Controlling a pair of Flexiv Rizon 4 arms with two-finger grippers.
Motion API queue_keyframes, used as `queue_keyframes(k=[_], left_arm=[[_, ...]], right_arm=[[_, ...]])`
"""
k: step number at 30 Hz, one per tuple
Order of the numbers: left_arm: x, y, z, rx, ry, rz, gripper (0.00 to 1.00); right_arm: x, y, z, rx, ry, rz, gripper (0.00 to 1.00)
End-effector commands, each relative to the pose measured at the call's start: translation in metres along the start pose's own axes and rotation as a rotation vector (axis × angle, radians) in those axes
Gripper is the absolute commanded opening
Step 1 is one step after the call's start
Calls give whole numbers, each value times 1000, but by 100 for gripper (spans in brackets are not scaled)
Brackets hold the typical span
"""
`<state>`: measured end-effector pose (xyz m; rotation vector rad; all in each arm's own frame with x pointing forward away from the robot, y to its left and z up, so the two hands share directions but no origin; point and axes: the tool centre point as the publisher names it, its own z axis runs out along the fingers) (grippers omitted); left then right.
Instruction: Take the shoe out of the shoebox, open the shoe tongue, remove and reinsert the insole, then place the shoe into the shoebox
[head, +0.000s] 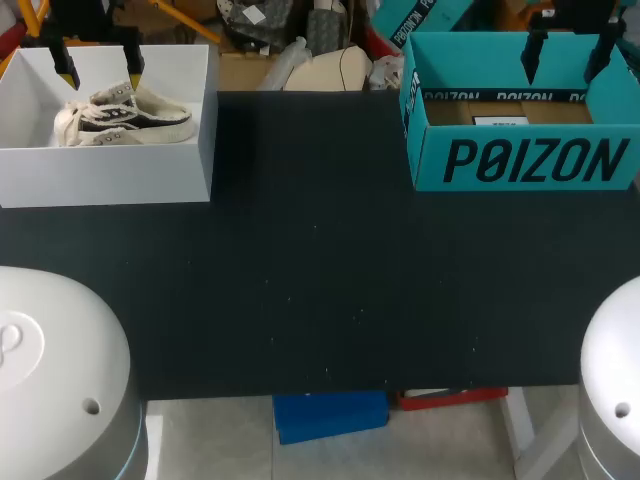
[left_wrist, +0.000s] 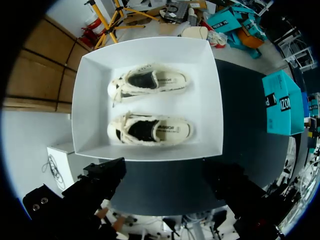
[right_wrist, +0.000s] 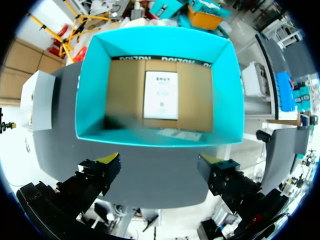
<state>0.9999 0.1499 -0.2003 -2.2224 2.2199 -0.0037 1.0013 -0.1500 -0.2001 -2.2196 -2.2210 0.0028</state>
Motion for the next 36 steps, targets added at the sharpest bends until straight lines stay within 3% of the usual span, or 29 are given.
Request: queue_keyframes(k=[1, 4, 6, 8, 10, 14, 20, 22, 36], left_arm=[[2, 0, 0, 7, -12, 28, 100], [6, -1, 0, 22, 33, 137, 100], [10, 1, -2, 70, 120, 269, 100], [14, 2, -5, 129, 130, 421, 100], [16, 0, -5, 123, 160, 579, 100], [17, -2, -8, 168, 129, 1015, 100], [2, -17, -11, 243, -61, 1512, 100], [-5, -26, -9, 263, -183, 1577, 100], [-5, -26, -9, 263, -183, 1577, 100]], right_arm=[[0, 0, 0, 0, 0, 0, 100], [0, 0, 0, 0, 0, 0, 100], [0, 0, 0, 0, 0, 0, 100], [0, 0, 0, 0, 0, 0, 100], [0, 0, 0, 0, 0, 0, 100], [0, 0, 0, 0, 0, 0, 100], [0, 0, 0, 0, 0, 0, 100], [0, 0, 0, 0, 0, 0, 100], [0, 0, 0, 0, 0, 0, 100]])
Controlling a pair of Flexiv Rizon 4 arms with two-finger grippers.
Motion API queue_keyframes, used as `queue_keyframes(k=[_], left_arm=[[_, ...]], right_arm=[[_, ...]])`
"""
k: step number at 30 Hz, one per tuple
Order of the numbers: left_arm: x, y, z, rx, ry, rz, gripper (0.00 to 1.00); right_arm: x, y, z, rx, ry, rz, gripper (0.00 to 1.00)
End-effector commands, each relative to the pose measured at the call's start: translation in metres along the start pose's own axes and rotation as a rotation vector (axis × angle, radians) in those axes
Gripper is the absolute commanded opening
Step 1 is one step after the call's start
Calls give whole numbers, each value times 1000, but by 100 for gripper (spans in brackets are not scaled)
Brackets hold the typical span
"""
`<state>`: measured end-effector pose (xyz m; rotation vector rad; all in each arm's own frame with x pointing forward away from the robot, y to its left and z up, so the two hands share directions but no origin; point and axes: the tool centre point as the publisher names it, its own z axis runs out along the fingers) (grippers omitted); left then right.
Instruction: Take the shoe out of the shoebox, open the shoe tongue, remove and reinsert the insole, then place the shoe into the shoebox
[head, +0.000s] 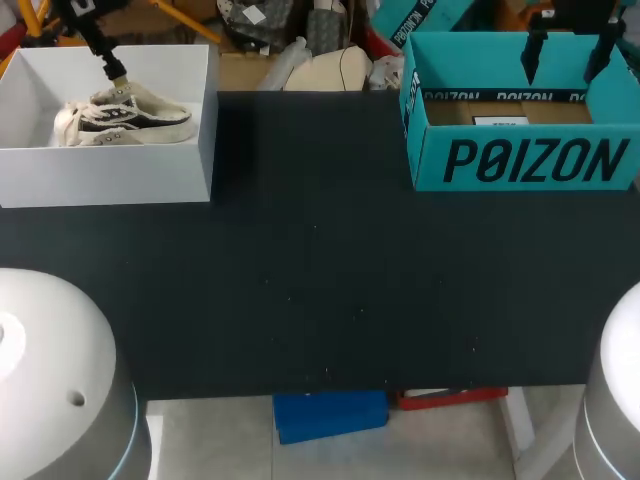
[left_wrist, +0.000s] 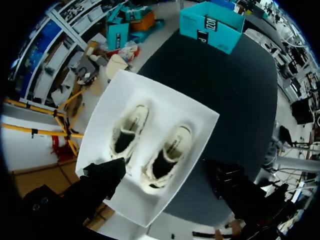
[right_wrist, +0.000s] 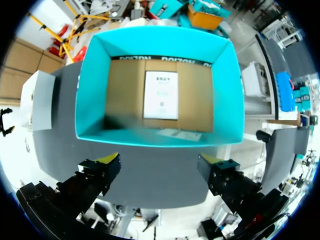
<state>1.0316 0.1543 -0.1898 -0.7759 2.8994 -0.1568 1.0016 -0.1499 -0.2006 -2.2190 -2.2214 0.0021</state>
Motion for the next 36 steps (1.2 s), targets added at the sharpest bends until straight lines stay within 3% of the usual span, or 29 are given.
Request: queue_keyframes(k=[1, 2, 5, 8, 36], left_arm=[[8, 4, 4, 33, -111, 562, 100], [9, 4, 6, 34, -110, 574, 96], [5, 8, 16, 39, -103, 623, 47], [-1, 13, 29, 18, -79, 638, 32], [-30, 41, 136, -83, 24, 459, 43]], right_arm=[[0, 0, -1, 0, 0, 0, 100], [0, 0, -1, 0, 0, 0, 100], [0, 0, -1, 0, 0, 0, 100], [0, 0, -1, 0, 0, 0, 100], [0, 0, -1, 0, 0, 0, 100]])
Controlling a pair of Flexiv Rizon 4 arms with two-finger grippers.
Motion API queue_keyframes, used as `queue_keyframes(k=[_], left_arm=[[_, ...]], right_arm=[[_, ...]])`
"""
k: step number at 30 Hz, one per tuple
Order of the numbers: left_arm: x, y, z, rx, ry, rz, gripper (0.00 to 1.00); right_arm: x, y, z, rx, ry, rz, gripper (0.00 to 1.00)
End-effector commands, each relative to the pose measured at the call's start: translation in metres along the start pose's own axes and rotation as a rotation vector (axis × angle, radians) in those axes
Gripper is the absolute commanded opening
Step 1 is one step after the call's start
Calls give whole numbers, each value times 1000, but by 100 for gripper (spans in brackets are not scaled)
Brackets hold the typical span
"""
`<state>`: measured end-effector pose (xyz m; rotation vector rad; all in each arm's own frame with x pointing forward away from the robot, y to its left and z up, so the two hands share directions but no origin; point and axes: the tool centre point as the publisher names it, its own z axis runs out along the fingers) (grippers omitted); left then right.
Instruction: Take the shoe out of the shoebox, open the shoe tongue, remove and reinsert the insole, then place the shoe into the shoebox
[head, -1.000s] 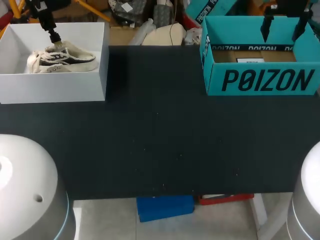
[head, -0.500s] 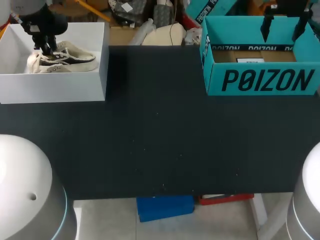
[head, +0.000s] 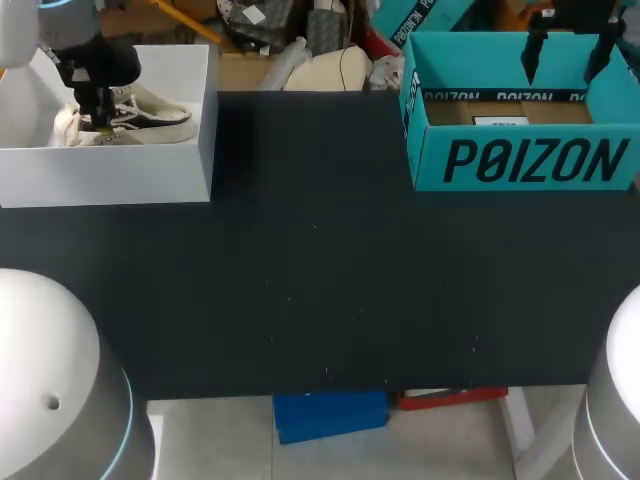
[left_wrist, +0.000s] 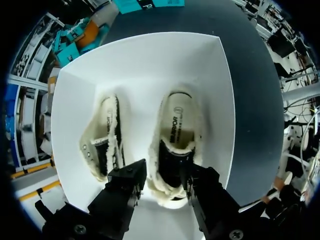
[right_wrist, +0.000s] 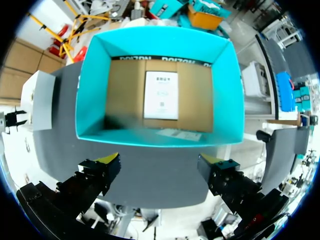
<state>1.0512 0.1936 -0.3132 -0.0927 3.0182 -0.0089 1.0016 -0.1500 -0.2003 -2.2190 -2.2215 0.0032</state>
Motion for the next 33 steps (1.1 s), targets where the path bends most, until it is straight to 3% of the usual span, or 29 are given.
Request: queue_keyframes(k=[1, 10, 17, 31, 33], left_arm=[[-5, 5, 18, -12, 15, -18, 44], [-3, 22, 53, -44, 35, -41, 49], [-5, 21, 74, -44, 43, -49, 55], [-9, 9, 93, -47, 63, -52, 46], [-9, 8, 95, -50, 67, -52, 41]], right_arm=[[0, 0, 0, 0, 0, 0, 100], [0, 0, 0, 0, 0, 0, 100], [0, 0, 0, 0, 0, 0, 100], [0, 0, 0, 0, 0, 0, 100], [0, 0, 0, 0, 0, 0, 100]])
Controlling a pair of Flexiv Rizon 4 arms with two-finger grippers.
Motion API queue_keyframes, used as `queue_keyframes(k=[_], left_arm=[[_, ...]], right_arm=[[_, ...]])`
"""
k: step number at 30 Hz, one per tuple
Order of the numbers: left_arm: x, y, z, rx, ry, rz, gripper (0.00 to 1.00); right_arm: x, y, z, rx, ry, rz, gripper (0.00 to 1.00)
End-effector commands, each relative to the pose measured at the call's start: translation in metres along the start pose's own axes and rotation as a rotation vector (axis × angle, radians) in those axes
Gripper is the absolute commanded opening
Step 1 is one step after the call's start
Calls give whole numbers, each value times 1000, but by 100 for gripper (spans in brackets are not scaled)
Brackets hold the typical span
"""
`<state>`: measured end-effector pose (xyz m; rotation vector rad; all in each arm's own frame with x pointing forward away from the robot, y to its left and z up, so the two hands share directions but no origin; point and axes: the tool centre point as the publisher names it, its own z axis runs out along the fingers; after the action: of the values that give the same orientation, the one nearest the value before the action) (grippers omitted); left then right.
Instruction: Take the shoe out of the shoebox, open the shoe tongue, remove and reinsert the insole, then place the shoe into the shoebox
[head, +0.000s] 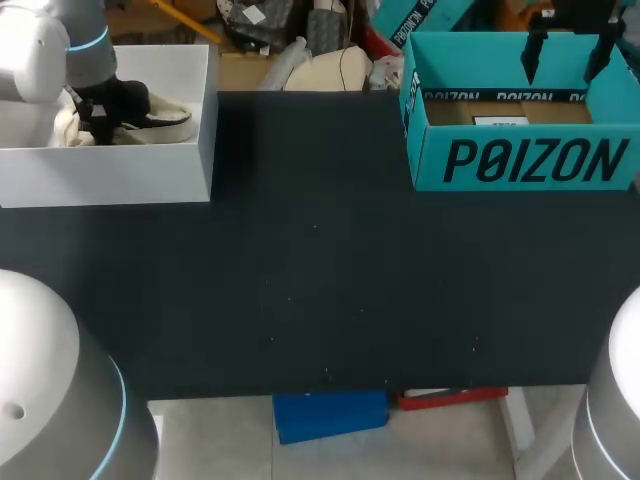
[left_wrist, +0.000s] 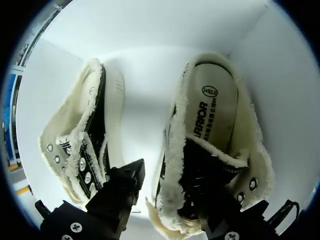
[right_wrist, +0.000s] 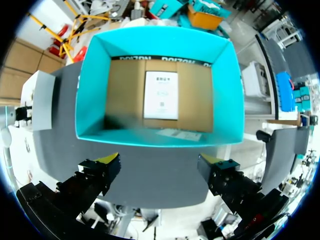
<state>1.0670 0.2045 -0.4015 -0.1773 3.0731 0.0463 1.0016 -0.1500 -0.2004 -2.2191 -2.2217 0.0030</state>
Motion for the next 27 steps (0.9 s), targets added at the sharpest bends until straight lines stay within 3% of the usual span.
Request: queue_keyframes(k=[1, 4, 5, 6, 18, 22, 27], left_arm=[[-4, -3, 6, -11, 11, -2, 39], [-4, -3, 7, -13, 16, 4, 25], [-4, -3, 7, -12, 17, 7, 4], [-4, -3, 7, -12, 18, 9, 0], [-1, -10, -21, 13, -1, 65, 0], [-2, -12, -48, 41, -37, 72, 0], [-10, -11, -102, 39, -87, 77, 0]], right_arm=[[0, 0, 0, 0, 0, 0, 100], [0, 0, 0, 0, 0, 0, 100], [0, 0, 0, 0, 0, 0, 100], [0, 0, 0, 0, 0, 0, 100], [0, 0, 0, 0, 0, 0, 100], [0, 0, 0, 0, 0, 0, 100], [0, 0, 0, 0, 0, 0, 100]])
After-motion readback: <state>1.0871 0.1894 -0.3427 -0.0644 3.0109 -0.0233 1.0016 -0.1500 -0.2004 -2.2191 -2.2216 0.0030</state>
